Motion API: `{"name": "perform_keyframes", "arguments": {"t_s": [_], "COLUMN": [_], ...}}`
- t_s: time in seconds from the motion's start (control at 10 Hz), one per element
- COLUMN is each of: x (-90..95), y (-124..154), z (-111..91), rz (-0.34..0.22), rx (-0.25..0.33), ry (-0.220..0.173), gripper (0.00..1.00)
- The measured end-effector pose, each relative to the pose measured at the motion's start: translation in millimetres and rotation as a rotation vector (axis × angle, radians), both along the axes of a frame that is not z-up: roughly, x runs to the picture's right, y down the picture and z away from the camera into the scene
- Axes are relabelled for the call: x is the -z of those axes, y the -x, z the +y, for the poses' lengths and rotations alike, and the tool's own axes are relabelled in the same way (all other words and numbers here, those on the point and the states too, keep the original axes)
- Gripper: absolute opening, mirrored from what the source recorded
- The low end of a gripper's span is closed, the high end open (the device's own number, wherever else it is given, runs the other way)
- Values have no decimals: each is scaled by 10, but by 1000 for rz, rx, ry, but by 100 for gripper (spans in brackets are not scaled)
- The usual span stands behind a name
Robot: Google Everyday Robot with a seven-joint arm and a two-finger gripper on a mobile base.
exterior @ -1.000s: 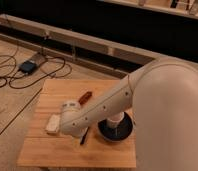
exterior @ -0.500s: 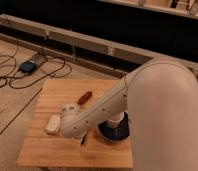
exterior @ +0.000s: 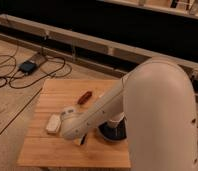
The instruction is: Push the eraser across the table
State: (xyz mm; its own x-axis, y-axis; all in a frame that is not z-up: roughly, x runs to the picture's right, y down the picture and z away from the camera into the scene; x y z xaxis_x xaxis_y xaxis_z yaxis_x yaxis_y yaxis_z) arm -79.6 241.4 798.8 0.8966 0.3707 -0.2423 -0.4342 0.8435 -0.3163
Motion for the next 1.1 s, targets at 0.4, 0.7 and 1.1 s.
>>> {"name": "perform_keyframes", "arguments": {"t_s": [0.4, 0.7, 1.1], "x": [-180, -305, -451], "y": [47, 108, 144], "z": [-119, -323, -646], "rz": [1, -4, -10], "rx": [-4, -16, -53], "ry": [-53, -95, -153], "gripper": [80, 80, 80]}}
